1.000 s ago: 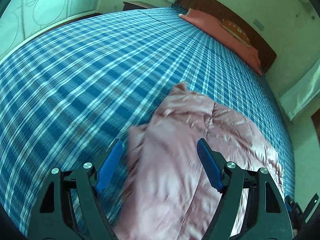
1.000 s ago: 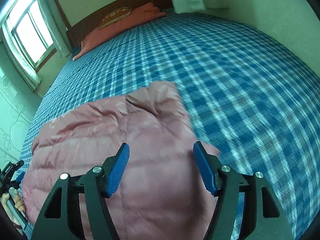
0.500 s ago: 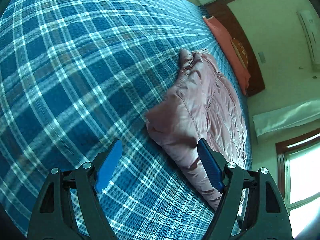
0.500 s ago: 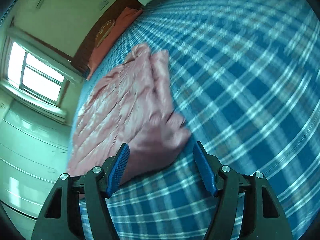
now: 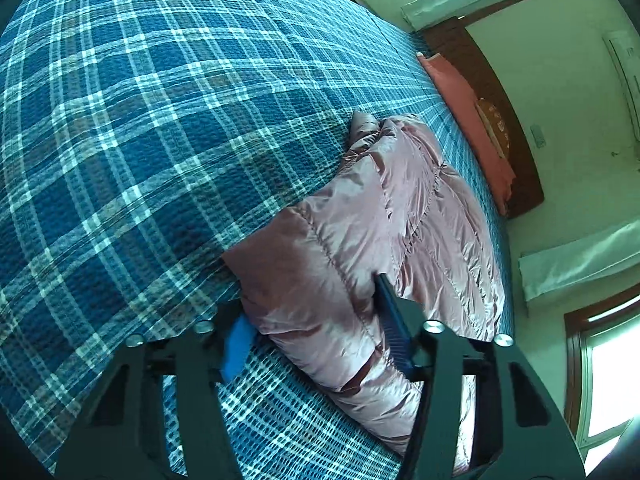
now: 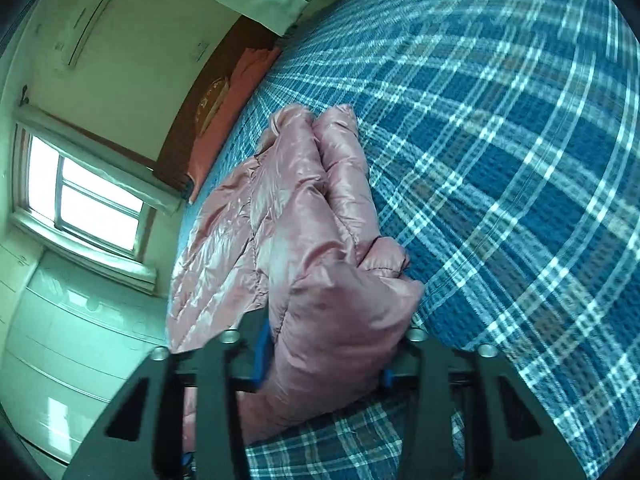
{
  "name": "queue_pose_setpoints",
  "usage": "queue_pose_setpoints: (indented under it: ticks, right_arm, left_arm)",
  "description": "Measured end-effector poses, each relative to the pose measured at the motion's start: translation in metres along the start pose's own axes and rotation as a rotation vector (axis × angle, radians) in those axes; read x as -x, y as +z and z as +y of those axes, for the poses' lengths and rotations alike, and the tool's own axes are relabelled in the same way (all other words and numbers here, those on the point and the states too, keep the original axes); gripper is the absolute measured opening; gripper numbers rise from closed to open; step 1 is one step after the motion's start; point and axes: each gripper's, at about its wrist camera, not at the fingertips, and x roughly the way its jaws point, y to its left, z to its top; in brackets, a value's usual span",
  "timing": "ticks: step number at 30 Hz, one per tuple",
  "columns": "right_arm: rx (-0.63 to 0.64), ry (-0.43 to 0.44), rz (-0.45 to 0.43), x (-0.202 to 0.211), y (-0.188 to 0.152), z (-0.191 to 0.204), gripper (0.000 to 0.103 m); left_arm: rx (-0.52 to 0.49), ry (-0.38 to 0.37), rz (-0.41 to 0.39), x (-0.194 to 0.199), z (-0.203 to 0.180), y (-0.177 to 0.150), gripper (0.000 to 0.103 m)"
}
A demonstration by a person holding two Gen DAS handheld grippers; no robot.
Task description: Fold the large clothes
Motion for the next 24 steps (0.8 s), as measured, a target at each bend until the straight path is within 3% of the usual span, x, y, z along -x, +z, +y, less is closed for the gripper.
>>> queue_pose_setpoints:
  ticks: [3,6,14,24]
  right_arm:
    - [0.013,0.024,0.0,0.009,-0.003,-0.006,0.023]
    - [0.034,0.033,-0.005,0.021,-0.008,-0.006,0.019]
    - [0.043,0.036,0.018,0.054,-0.021,-0.019,0.019]
    - [0.051,0.035,0.071,0.103,-0.063,-0.047,0.019]
  left_arm:
    - [-0.04,-0.023,0.007,-0.002,-0.006,0.001,0.021]
    - [-0.068,-0.033,-0.003,0.004,-0.008,0.0,0.014]
    - [-0.086,-0.035,0.019,0.036,0.01,-0.015,0.013]
    - [-0.087,-0.025,0.057,0.089,0.066,-0.049,0.013]
